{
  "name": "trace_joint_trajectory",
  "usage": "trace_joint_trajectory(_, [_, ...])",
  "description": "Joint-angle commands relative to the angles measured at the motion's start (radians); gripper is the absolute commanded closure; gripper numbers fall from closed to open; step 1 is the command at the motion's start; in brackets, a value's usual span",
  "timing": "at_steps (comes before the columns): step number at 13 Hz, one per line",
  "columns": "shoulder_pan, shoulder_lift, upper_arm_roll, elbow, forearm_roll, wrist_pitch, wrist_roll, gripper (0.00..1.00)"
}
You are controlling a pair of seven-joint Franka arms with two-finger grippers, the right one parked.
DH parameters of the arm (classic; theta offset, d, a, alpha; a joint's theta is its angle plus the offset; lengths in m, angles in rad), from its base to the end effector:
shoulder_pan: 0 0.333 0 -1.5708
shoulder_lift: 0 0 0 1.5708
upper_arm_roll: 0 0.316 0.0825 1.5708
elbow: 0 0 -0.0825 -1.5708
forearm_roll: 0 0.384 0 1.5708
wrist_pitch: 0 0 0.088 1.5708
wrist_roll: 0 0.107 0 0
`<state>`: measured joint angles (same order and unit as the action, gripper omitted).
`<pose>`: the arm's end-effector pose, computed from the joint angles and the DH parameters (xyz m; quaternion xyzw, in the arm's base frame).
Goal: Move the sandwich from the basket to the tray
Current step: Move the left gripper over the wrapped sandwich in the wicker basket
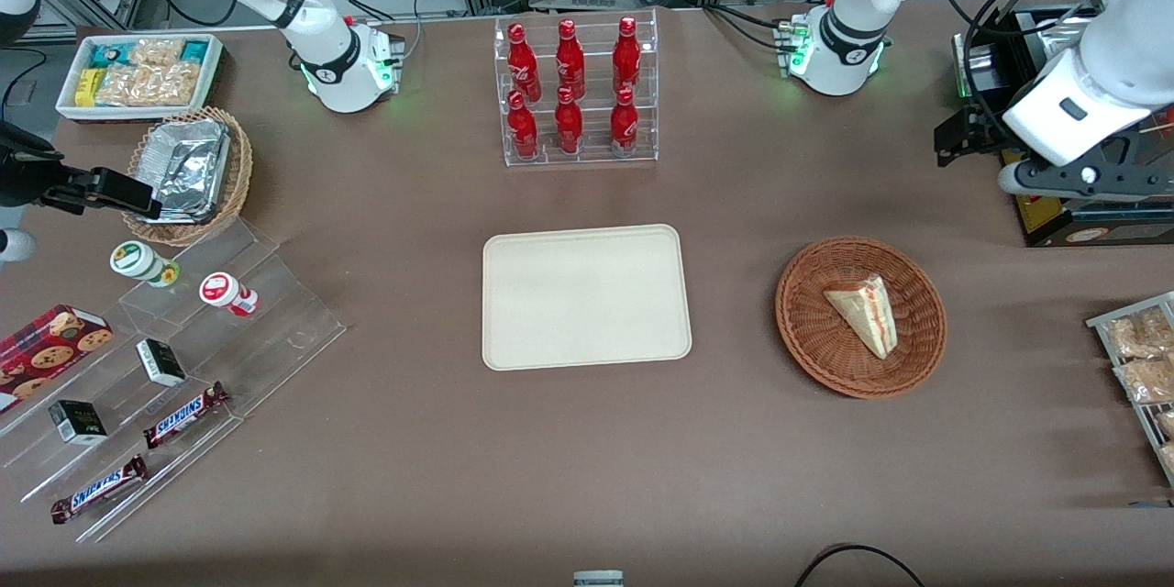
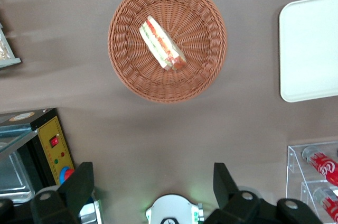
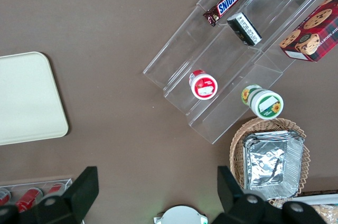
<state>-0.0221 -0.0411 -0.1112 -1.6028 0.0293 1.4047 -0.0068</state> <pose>0.5186 -0.0673 0.6186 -0.9949 0.0615 0.0772 0.0223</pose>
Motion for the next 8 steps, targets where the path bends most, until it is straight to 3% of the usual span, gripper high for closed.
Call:
trace_joint_trajectory(1, [-0.003, -0.003, 0.011, 0.026, -0.020, -0.032, 0.019, 0.00])
trace_joint_trajectory(6, [0.004, 0.039, 0.011, -0.009, -0.031, -0.007, 0.019, 0.00])
trace_joint_trajectory(8, [0.002, 0.035, 0.011, -0.098, -0.032, 0.092, 0.021, 0.00])
